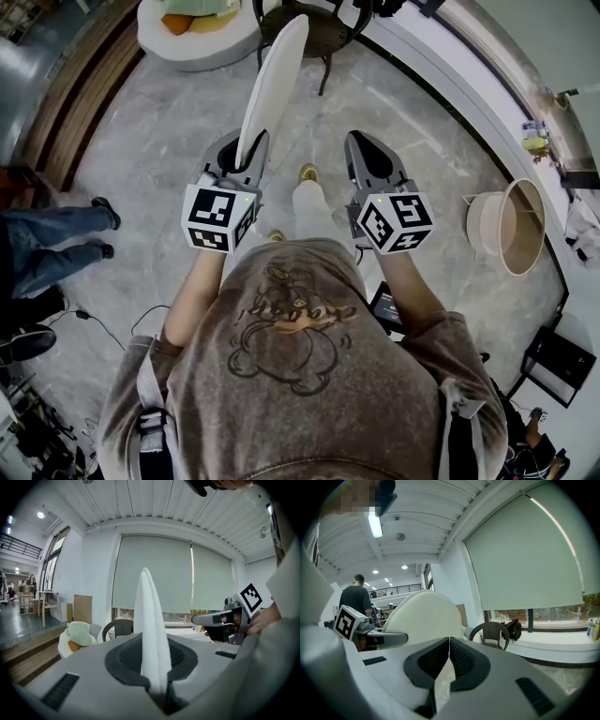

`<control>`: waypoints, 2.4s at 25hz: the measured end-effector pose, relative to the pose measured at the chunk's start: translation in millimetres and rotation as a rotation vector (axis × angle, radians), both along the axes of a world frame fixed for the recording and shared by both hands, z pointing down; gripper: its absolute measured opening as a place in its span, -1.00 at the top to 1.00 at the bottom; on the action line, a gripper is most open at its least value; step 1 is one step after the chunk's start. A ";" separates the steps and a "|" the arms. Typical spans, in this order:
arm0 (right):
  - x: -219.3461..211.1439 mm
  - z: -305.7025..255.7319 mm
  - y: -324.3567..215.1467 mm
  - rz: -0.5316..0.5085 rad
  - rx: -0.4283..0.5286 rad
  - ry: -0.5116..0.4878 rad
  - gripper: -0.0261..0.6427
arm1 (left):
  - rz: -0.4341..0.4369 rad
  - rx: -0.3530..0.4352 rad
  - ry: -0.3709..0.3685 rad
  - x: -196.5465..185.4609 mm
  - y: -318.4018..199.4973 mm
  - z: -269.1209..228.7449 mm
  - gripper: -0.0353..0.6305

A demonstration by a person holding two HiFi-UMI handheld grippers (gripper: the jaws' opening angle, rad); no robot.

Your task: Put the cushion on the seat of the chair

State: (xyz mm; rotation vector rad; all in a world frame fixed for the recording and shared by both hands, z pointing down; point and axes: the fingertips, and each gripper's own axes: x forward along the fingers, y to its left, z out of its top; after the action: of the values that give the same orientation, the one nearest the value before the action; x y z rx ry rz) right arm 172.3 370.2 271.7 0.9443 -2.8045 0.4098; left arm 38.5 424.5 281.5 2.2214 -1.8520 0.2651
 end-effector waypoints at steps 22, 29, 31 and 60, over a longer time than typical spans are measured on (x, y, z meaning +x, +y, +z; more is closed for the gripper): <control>-27.8 -4.9 -142.7 -0.036 -0.036 -0.006 0.86 | 0.006 -0.042 0.003 -19.5 -139.8 -2.6 0.74; -30.0 -5.5 -197.3 -0.072 -0.038 0.002 0.86 | -0.022 -0.041 0.011 -17.2 -192.8 -4.8 0.74; -31.3 -3.8 -212.5 -0.081 -0.039 0.006 0.86 | -0.028 -0.041 0.013 -18.4 -208.1 -3.1 0.74; -52.5 15.8 -338.3 -0.160 -0.068 -0.002 0.86 | -0.074 -0.043 0.014 -36.1 -339.0 6.1 0.74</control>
State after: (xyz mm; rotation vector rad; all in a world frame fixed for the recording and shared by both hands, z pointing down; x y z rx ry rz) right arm 119.8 31.8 287.4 0.7006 -2.8212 0.4796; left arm 2.3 85.4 287.6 2.1162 -1.8980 0.2734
